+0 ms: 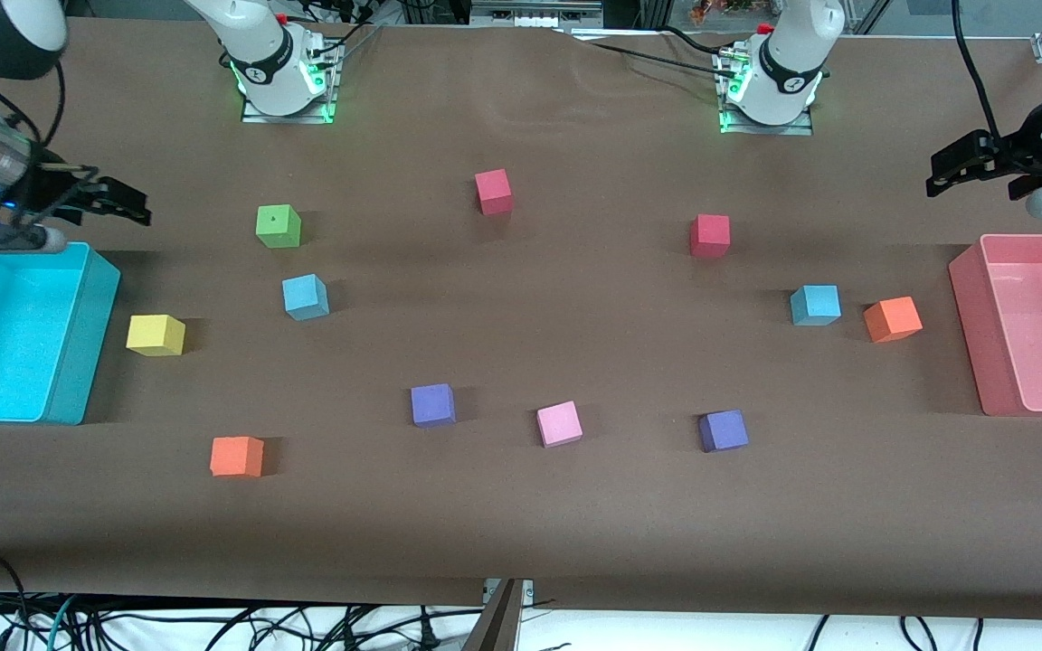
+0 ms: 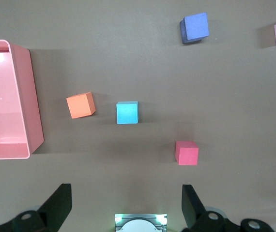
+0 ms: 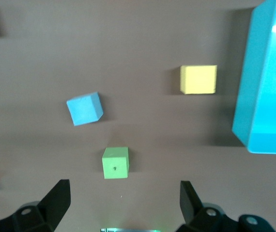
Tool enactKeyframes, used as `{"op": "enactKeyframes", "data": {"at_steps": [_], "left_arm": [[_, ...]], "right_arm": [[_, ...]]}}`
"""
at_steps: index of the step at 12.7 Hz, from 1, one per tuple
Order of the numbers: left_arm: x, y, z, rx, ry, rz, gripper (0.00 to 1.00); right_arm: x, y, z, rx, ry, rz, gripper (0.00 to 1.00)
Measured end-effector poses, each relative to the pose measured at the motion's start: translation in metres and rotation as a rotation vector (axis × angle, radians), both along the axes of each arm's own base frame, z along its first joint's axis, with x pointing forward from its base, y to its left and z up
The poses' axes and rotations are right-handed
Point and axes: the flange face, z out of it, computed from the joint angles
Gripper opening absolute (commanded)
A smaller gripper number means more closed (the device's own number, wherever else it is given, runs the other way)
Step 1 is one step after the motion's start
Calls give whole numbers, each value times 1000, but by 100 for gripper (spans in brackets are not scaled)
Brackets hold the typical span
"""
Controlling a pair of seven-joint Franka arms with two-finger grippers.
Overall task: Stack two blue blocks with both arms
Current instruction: 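Reach down and grasp the light blue cube with the right gripper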
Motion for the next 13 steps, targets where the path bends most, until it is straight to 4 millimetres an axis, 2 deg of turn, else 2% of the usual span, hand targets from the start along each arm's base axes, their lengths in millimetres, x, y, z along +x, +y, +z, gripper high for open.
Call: {"op": "enactKeyframes", "data": {"at_steps": [3, 7, 9, 13], "left_arm": [[0, 0, 0, 0, 0, 0, 100], [0, 0, 0, 0, -1, 0, 100], [0, 0, 0, 0, 0, 0, 100], [0, 0, 0, 0, 0, -1, 100]], "right_arm": [[11, 40, -55, 0, 46, 69, 100], [14, 91, -158, 20, 13, 155, 100], [11, 103, -198, 31, 2, 175, 100], [9, 115, -247, 48, -18, 193, 100]]}}
